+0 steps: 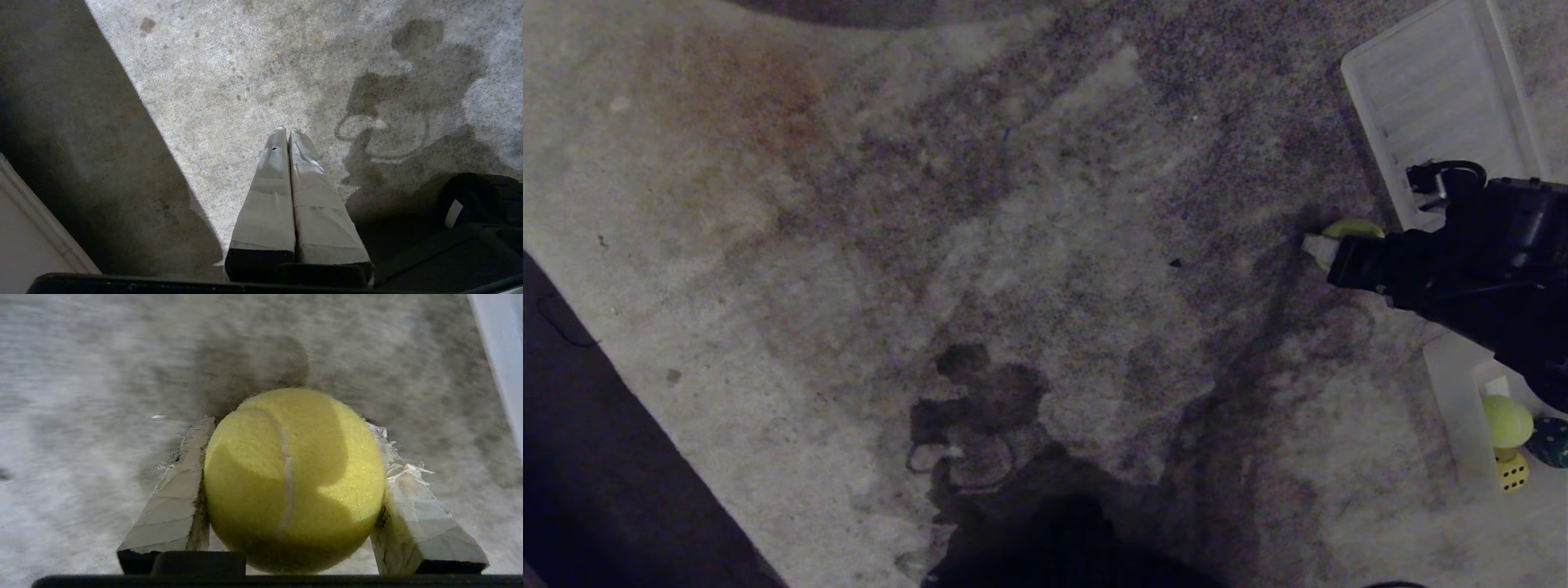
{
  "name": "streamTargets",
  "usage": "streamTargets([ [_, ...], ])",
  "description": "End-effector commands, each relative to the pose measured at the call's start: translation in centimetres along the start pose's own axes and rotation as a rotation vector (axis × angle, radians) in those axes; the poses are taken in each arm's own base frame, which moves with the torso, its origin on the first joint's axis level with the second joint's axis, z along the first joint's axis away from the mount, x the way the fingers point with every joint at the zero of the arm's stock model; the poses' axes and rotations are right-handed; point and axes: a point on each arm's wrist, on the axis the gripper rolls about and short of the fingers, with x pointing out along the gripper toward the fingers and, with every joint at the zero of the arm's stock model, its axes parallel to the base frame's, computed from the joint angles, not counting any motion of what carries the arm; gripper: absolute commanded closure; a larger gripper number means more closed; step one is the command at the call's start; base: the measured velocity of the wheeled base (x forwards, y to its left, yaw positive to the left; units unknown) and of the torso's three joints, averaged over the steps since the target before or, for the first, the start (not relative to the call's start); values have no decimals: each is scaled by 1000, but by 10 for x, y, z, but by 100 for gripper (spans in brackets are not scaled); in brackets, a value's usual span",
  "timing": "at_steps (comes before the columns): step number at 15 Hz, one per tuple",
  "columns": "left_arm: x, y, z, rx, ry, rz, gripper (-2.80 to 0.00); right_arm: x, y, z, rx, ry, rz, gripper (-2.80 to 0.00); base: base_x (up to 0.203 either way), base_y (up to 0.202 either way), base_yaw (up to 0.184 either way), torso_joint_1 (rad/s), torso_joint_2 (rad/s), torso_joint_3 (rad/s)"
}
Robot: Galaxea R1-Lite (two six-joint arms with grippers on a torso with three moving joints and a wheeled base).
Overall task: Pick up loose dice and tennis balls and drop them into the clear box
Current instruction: Pick up the ball on the floor, then put the ball in the box
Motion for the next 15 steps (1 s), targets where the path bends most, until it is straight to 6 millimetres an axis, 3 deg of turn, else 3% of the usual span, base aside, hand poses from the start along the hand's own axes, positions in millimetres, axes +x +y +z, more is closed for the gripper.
streamTargets([
  [1, 0, 0, 0, 0, 1, 0, 0, -19, 2, 7, 1, -16, 7, 0, 0, 0, 0, 0, 0, 0],
  [4, 0, 0, 0, 0, 2, 0, 0, -58, 3, 12, 1, 8, 6, 0, 0, 0, 0, 0, 0, 0],
  [7, 0, 0, 0, 0, 3, 1, 0, -112, 4, 14, -10, 56, 2, 0, 0, 0, 0, 0, 0, 0],
  [10, 0, 0, 0, 0, 2, 0, 0, -168, 2, -1, -27, 114, -25, 0, 0, 0, 0, 0, 0, 0],
  [12, 0, 0, 0, 0, 2, 0, 0, -189, -8, -24, -38, 180, -131, 0, 0, 0, 0, 0, 0, 0],
  [15, 0, 0, 0, 0, 2, 1, 0, -204, -14, -38, -38, 201, -212, 0, 0, 0, 0, 0, 0, 0],
])
